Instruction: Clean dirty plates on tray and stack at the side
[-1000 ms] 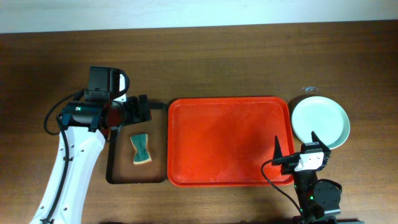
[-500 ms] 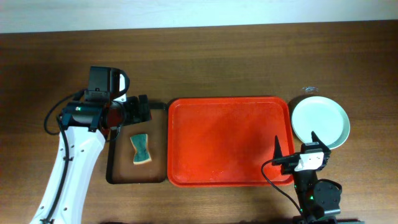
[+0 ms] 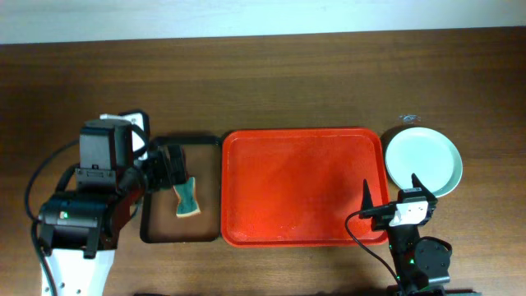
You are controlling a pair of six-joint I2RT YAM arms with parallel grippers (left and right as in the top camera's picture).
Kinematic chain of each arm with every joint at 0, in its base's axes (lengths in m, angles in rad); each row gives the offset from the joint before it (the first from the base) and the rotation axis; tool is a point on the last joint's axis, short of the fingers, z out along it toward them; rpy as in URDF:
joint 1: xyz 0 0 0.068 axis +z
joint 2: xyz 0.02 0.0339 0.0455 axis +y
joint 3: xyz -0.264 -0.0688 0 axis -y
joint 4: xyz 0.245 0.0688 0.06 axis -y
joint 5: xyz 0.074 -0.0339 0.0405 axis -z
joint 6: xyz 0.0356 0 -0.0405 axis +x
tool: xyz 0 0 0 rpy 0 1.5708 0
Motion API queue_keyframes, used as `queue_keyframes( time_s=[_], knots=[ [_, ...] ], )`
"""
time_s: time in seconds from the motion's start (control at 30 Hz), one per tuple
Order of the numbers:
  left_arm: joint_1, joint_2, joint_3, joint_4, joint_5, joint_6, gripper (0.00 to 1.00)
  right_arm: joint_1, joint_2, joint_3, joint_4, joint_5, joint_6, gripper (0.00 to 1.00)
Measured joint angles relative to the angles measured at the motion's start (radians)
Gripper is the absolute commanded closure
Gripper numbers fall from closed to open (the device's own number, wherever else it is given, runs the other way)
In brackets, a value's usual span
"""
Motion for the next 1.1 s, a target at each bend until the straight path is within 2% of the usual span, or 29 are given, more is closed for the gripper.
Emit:
queue_keyframes(
  time_s=[0.07,0.13,0.2,0.3,0.37,0.4,0.53,0.77,0.87,0.9,0.97,1.1],
  knots=[
    [0.0,-0.043,-0.058,-0.003,-0.003,0.0,0.01,0.0,0.0,0.0,0.0,0.0,0.0,0.01],
    [0.0,-0.173,-0.227,0.05,-0.003,0.0,0.01,0.0,0.0,0.0,0.0,0.0,0.0,0.01],
    [0.0,-0.351,-0.476,0.369,0.002,0.0,0.01,0.0,0.001,0.001,-0.001,0.001,0.0,0.01],
    [0.0,-0.617,-0.75,0.855,0.051,0.0,0.01,0.0,0.0,0.001,0.0,0.001,0.0,0.01],
    [0.0,-0.758,-0.834,1.093,0.069,0.0,0.01,0.0,0.0,0.001,-0.001,0.001,0.0,0.01],
    [0.0,-0.864,-0.872,1.138,0.076,0.0,0.01,0.0,-0.002,0.001,-0.001,0.001,0.0,0.02],
    [0.0,-1.05,-0.971,1.167,0.082,0.0,0.01,0.0,-0.002,0.0,-0.001,0.001,0.0,0.01],
    [0.0,-1.069,-1.202,1.198,0.084,0.0,0.01,0.0,-0.002,0.0,-0.001,0.001,0.0,0.02],
    [0.037,-1.072,-1.246,1.021,0.08,0.0,0.01,0.0,-0.002,0.0,0.0,0.001,0.0,0.01],
    [0.06,-1.07,-1.248,1.012,0.077,0.0,0.01,0.0,-0.002,0.0,-0.001,0.001,0.0,0.01],
    [0.083,-1.07,-1.248,1.012,0.073,0.044,0.01,0.0,-0.002,0.001,-0.001,0.001,-0.001,0.01],
    [0.06,-1.07,-1.248,1.012,0.073,0.241,0.01,0.0,-0.002,0.001,-0.001,0.001,0.0,0.02]
  ],
)
